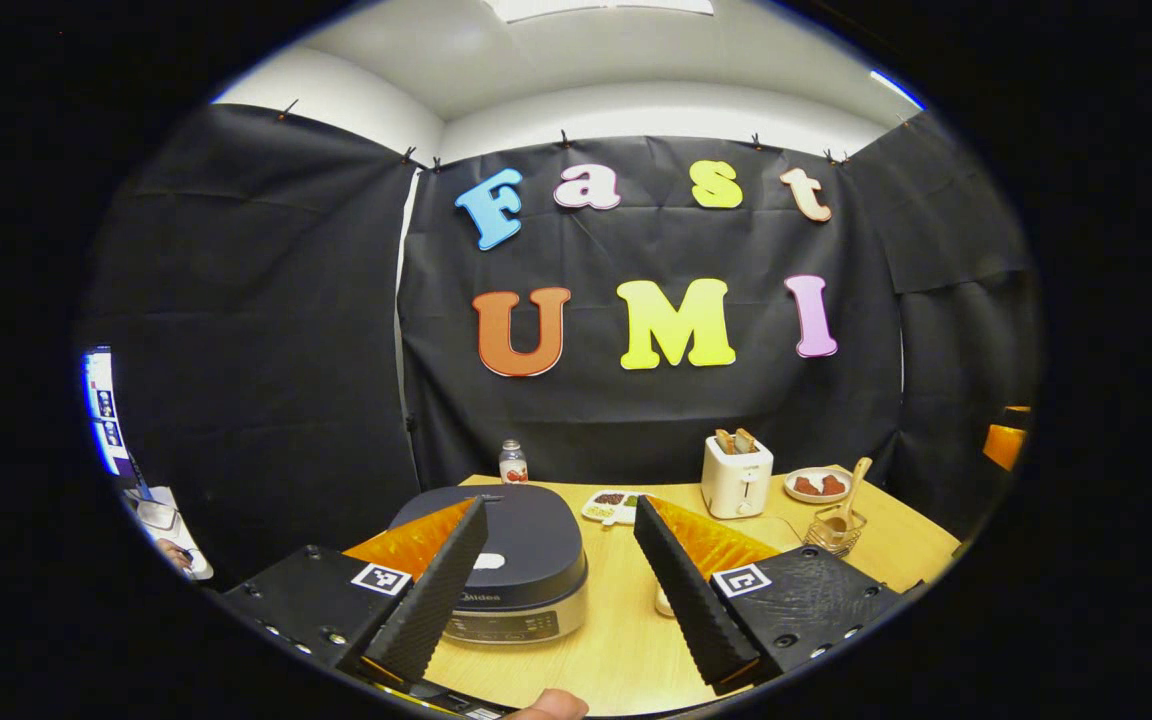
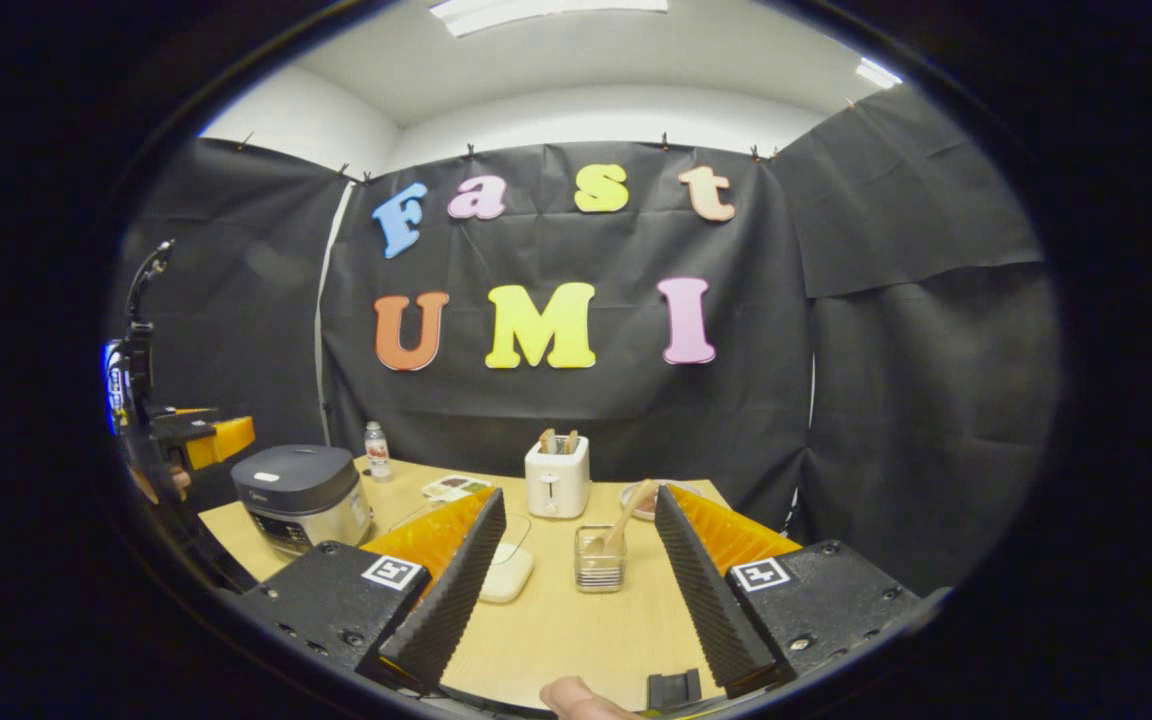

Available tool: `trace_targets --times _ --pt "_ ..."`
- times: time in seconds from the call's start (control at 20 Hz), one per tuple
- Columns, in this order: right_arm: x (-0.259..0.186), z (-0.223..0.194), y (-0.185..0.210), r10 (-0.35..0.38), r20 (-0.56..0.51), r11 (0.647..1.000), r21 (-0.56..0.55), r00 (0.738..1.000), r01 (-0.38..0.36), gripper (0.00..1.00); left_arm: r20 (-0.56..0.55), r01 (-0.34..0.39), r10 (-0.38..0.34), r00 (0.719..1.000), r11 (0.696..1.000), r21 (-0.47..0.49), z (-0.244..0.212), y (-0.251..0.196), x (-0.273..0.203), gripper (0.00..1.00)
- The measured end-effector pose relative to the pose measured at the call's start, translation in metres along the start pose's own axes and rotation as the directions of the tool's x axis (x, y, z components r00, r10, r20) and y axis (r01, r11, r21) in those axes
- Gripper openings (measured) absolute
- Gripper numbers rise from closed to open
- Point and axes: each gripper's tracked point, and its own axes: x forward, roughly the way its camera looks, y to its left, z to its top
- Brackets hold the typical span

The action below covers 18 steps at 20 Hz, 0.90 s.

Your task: Close the left gripper, press the button to open the rice cooker; take a wooden spoon from the chopstick holder with the right hand, scoop a spoonful of rice and pour it into the rice cooker, then put the wooden spoon back into the chopstick holder.

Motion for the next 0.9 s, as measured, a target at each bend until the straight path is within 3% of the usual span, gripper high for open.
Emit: trace_targets --times 0.1,0.15,0.2,0.25,0.5,0.75,0.9 --pt "-0.006 0.004 0.000 -0.006 0.012 1.000 -0.001 1.000 0.006 0.97 0.005 0.004 -0.004 1.000 1.000 -0.001 0.008 -0.012 -0.021 0.94" --pt "-0.010 0.005 0.001 -0.007 0.016 1.000 -0.001 1.000 0.007 0.97 0.013 0.006 -0.006 1.000 1.000 -0.002 0.010 -0.017 -0.029 0.84" --pt "-0.012 0.005 0.001 -0.008 0.018 1.000 -0.003 1.000 0.008 0.97 0.012 0.011 -0.011 1.000 1.000 -0.005 0.009 -0.023 -0.035 0.84" --pt "-0.015 0.005 0.001 -0.011 0.021 1.000 -0.005 1.000 0.011 0.97 0.015 0.017 -0.017 1.000 1.000 -0.008 0.009 -0.029 -0.044 0.93" --pt "-0.040 -0.003 -0.002 -0.031 0.036 0.999 -0.007 0.999 0.031 0.98 0.053 0.040 -0.039 0.998 0.999 -0.021 0.010 -0.046 -0.075 0.93" --pt "-0.054 -0.008 -0.004 -0.054 0.037 0.999 -0.007 0.998 0.054 0.97 0.053 0.109 -0.107 0.993 0.994 -0.028 -0.001 -0.068 -0.098 0.93" --pt "-0.054 -0.008 -0.005 -0.057 0.029 0.998 -0.012 0.998 0.057 0.97 0.067 0.106 -0.104 0.992 0.994 -0.015 0.004 -0.065 -0.105 0.93"
